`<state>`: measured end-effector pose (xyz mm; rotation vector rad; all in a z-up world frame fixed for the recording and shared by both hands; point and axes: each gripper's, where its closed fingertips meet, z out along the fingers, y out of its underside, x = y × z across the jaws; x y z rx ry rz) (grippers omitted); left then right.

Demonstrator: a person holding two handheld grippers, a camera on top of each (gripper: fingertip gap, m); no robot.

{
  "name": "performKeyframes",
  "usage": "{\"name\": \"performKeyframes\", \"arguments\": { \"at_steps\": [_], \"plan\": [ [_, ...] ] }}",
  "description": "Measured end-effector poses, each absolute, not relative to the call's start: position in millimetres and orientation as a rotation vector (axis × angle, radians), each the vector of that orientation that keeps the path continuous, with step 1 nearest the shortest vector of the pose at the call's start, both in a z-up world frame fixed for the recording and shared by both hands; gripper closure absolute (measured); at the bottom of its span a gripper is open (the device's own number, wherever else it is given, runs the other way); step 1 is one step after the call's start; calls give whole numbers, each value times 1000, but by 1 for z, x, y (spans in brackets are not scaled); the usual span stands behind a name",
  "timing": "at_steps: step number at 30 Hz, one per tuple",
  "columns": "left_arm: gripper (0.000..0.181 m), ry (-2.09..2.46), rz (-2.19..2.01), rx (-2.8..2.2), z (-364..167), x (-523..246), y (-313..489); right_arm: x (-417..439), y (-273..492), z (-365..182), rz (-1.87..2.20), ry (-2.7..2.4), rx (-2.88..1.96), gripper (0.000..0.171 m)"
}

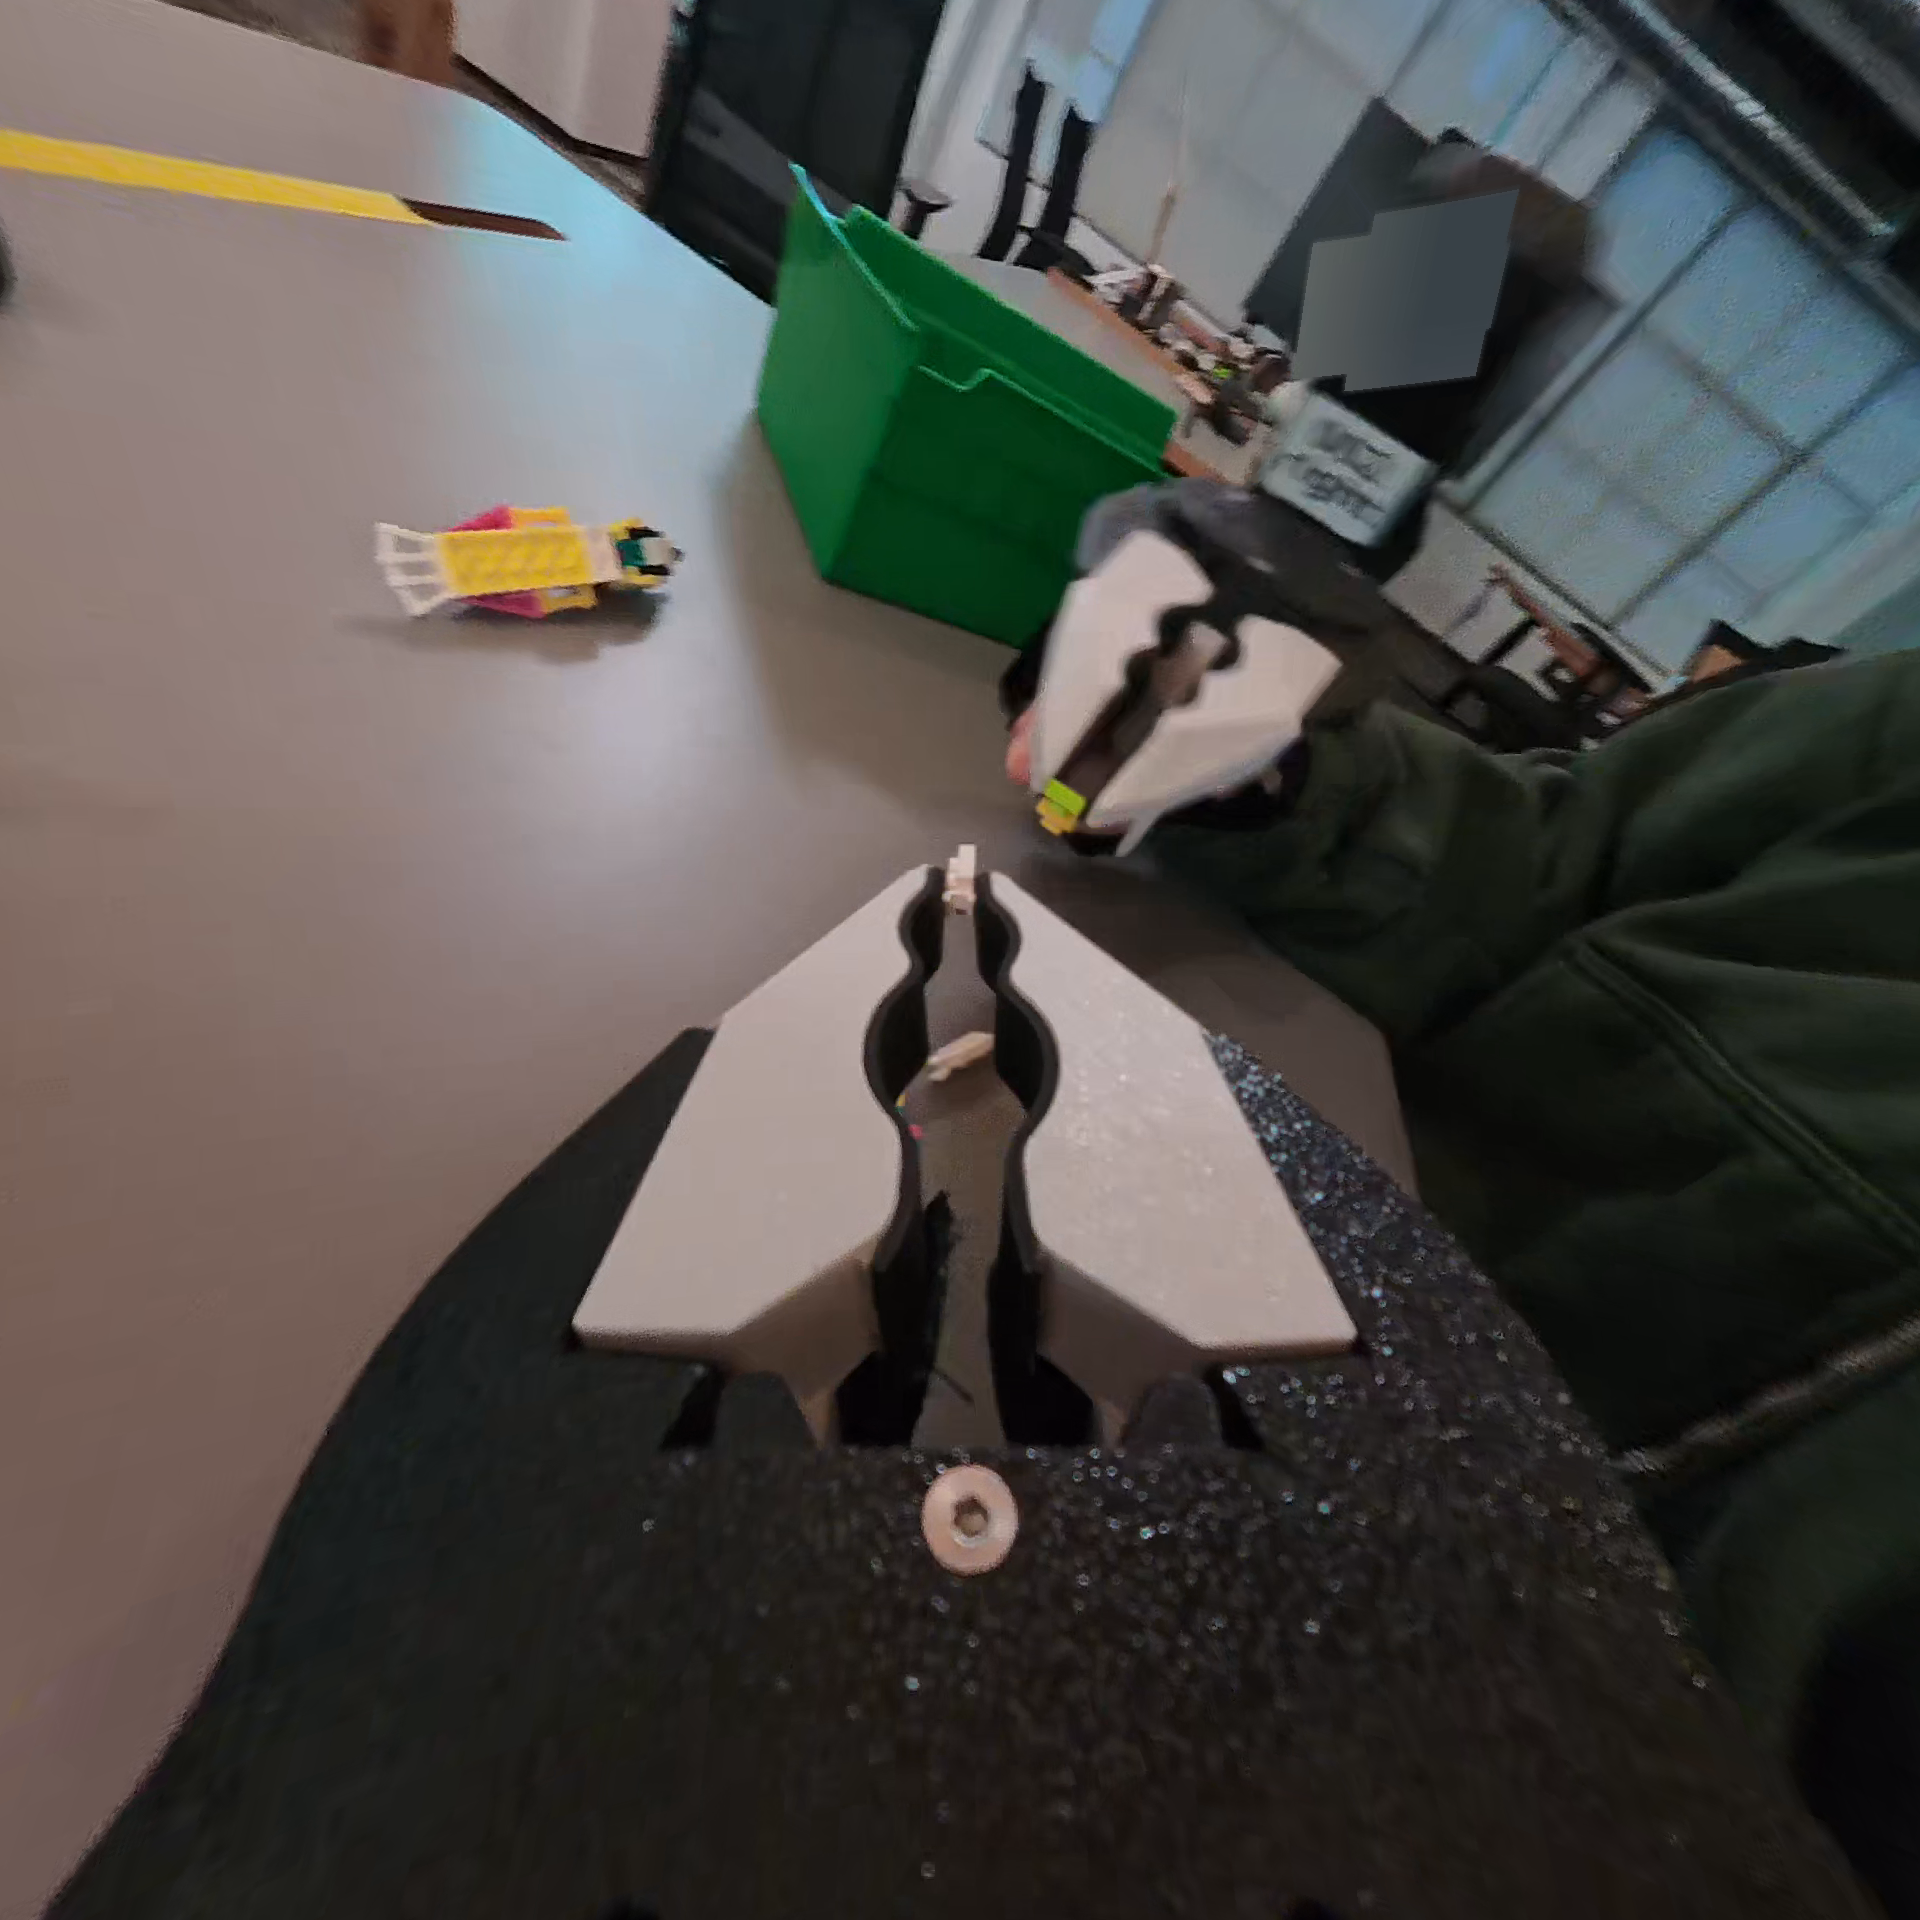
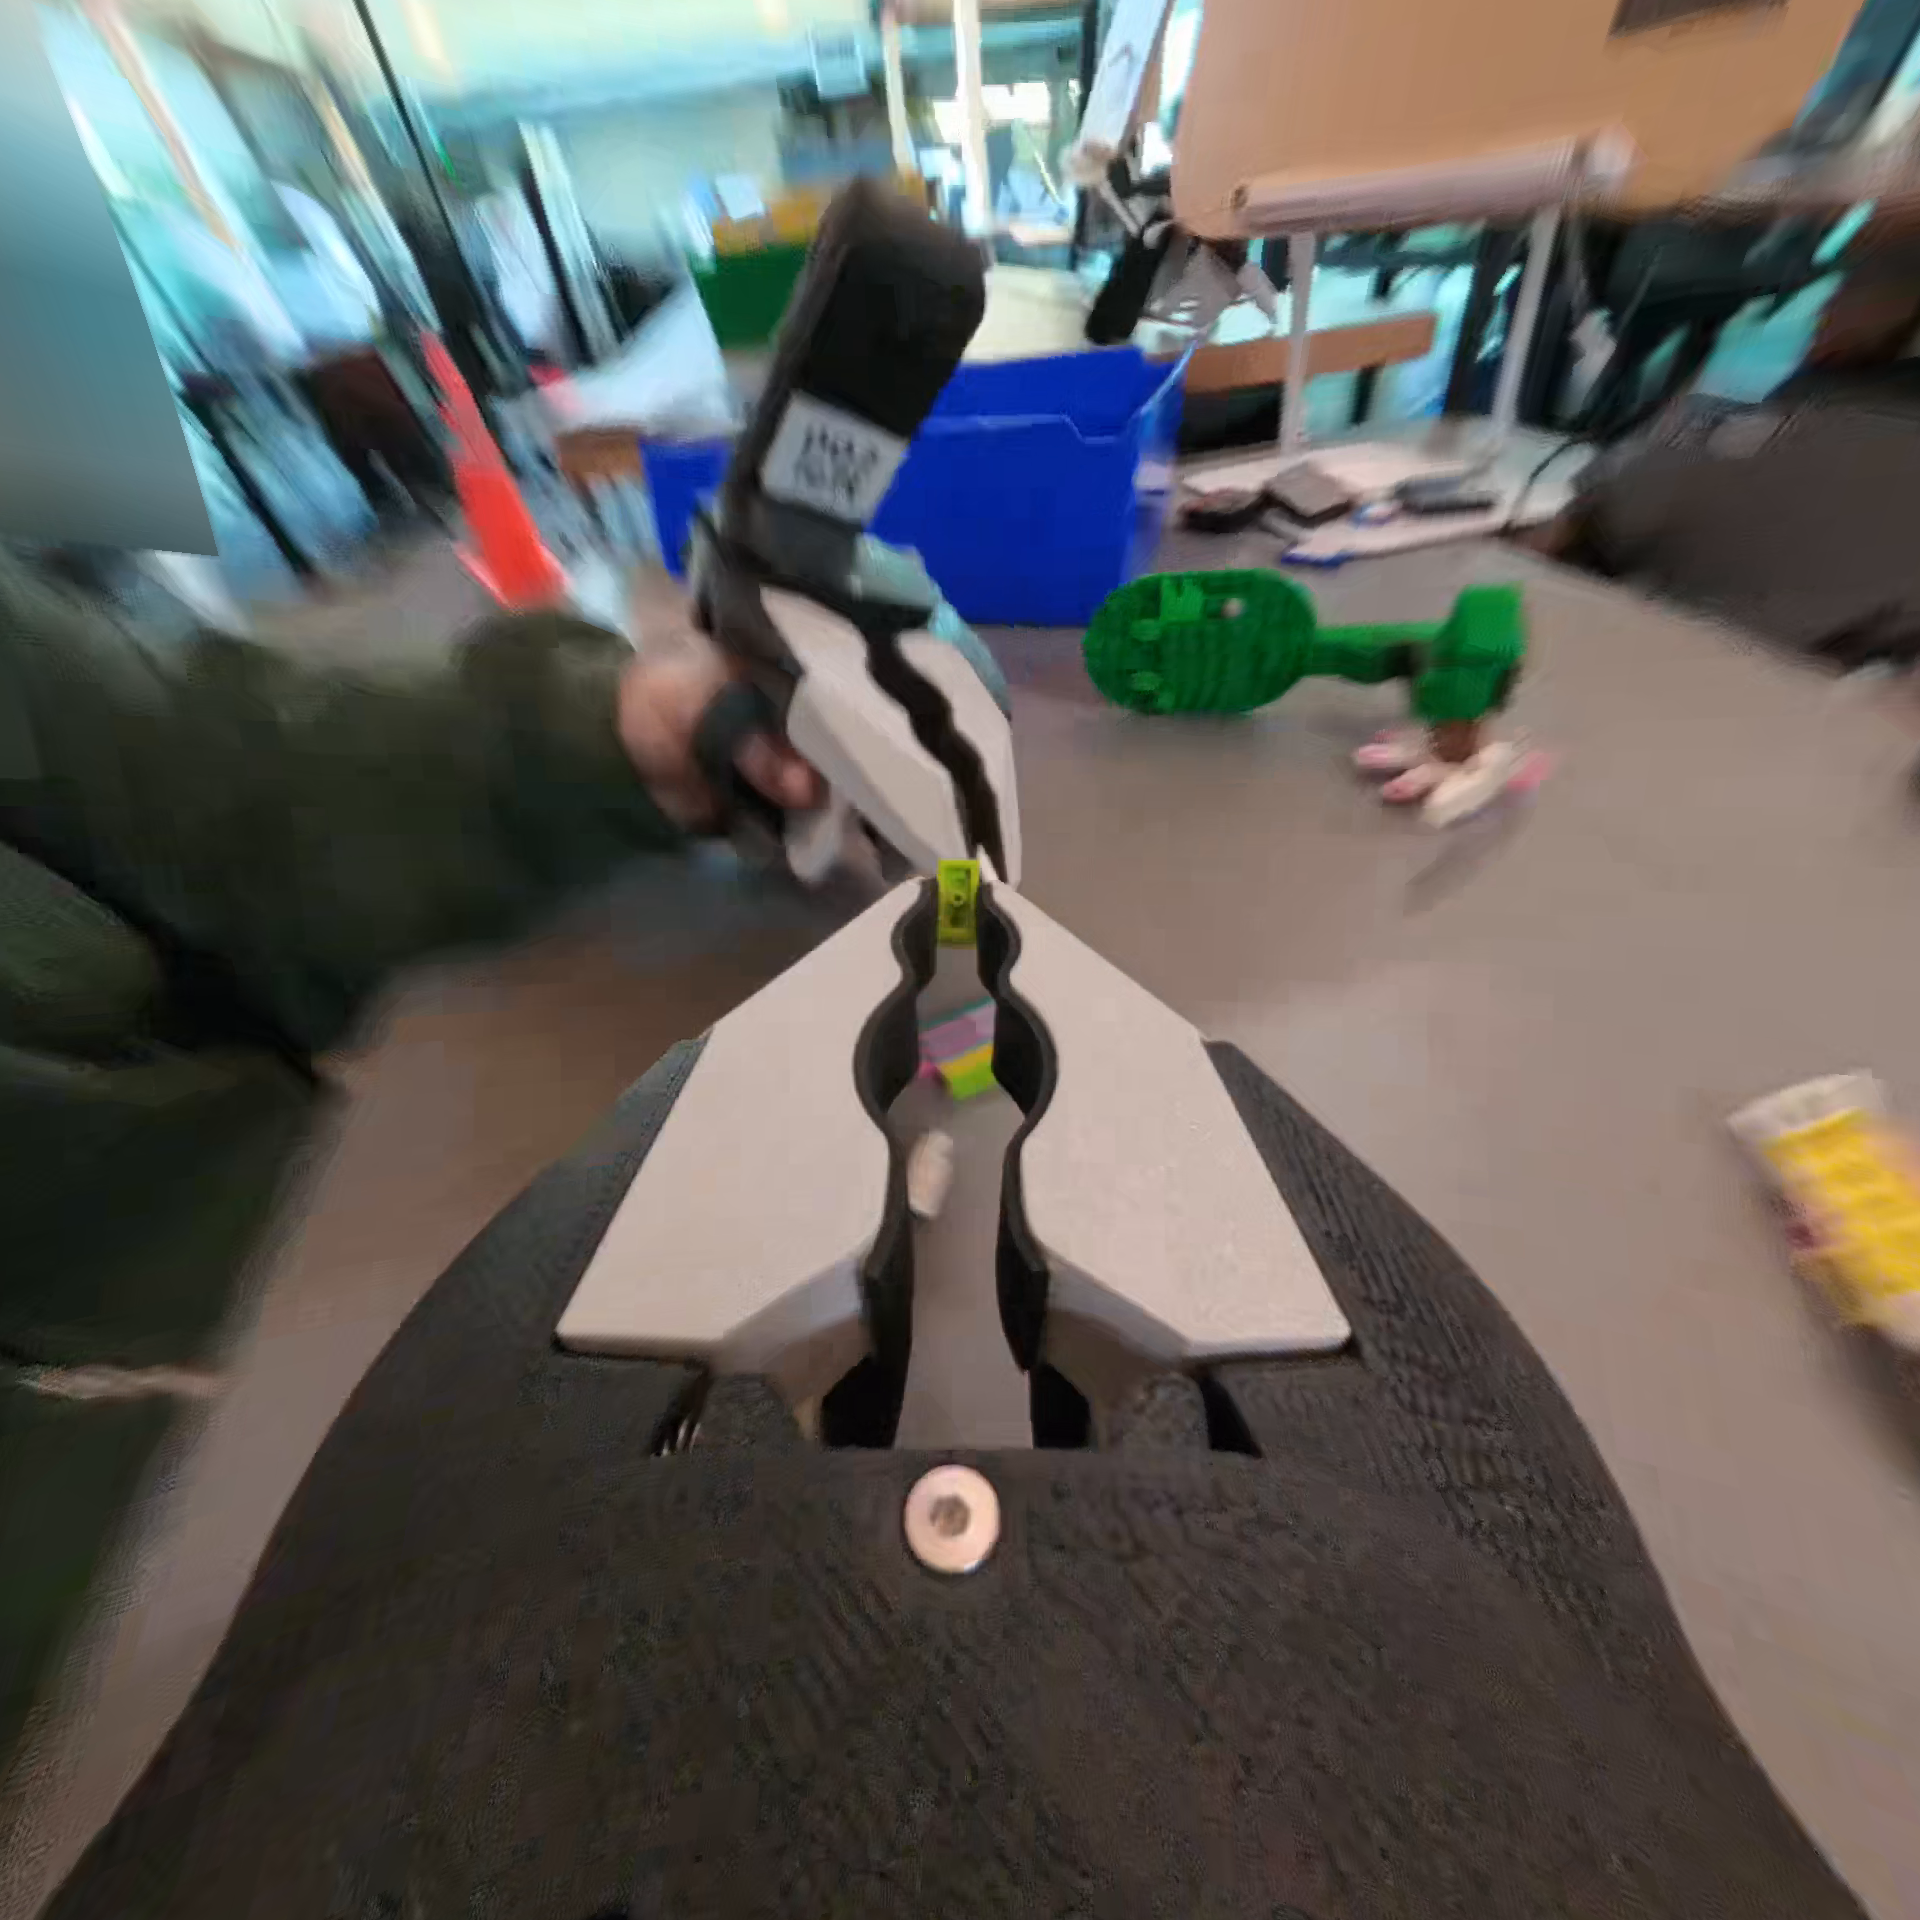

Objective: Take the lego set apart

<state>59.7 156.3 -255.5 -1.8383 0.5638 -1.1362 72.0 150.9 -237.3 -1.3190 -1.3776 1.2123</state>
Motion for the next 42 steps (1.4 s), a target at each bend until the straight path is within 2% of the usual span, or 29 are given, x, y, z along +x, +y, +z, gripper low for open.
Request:
{"name": "performKeyframes", "arguments": {
  "at_steps": [3,7,12,17,20,22,26,30,37,38,40,42],
  "plan": [
    [177,605,-1232,-1800,-252,69,149,78,158,-220,1726,-1091,-1492,166],
    [177,562,-1365,-1724,-242,70,147,84,166,-216,2013,-904,-1583,166],
    [177,537,-1405,-1708,-241,69,147,83,163,-219,2041,-902,-1614,166],
    [177,558,-1152,-1955,-280,68,160,79,169,-233,1920,-926,-1689,166],
    [148,549,-1099,-1996,-286,70,164,77,169,-238,1865,-954,-1694,166],
    [143,561,-1115,-1965,-280,75,161,76,167,-237,1833,-984,-1661,166],
    [162,520,-1449,-1714,-238,90,146,74,157,-227,1843,-1032,-1561,166],
    [175,499,-1514,-1632,-229,91,143,73,148,-220,1901,-1041,-1501,166],
    [177,604,-1240,-1624,-224,89,144,79,149,-213,1842,-1078,-1440,167],
    [181,557,-1222,-1630,-226,79,149,83,157,-210,1815,-1038,-1425,171],
    [181,434,-1216,-1606,-220,43,155,109,192,-188,1831,-818,-1373,171],
    [181,364,-1204,-1583,-214,25,160,127,211,-182,1711,-806,-1357,171]
  ]
}}
